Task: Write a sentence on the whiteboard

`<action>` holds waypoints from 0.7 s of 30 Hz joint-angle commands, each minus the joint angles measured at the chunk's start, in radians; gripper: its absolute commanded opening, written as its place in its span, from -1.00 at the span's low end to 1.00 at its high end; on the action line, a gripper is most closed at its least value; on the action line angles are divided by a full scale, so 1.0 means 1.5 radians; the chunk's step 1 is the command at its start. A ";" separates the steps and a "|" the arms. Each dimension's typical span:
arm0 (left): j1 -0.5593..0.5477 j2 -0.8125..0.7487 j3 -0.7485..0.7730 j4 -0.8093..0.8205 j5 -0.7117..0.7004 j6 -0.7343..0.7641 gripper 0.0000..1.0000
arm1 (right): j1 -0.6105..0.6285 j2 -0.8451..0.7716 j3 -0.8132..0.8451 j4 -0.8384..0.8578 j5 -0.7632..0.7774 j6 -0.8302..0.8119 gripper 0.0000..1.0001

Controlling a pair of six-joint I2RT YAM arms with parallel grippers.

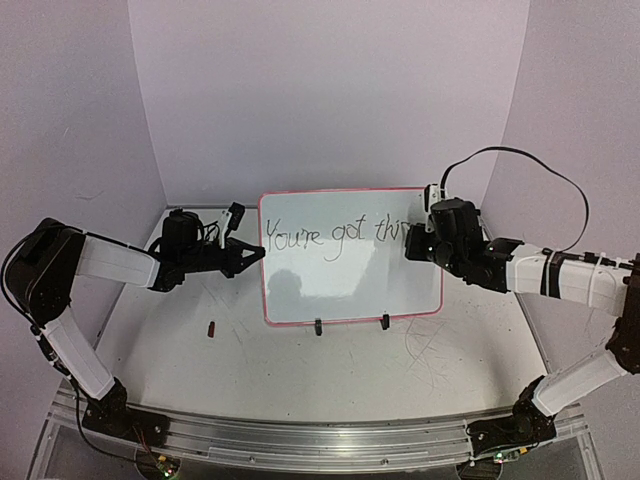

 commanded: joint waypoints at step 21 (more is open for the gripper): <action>-0.024 0.011 0.014 -0.040 -0.030 0.055 -1.00 | -0.003 -0.044 -0.038 -0.021 0.021 0.030 -1.00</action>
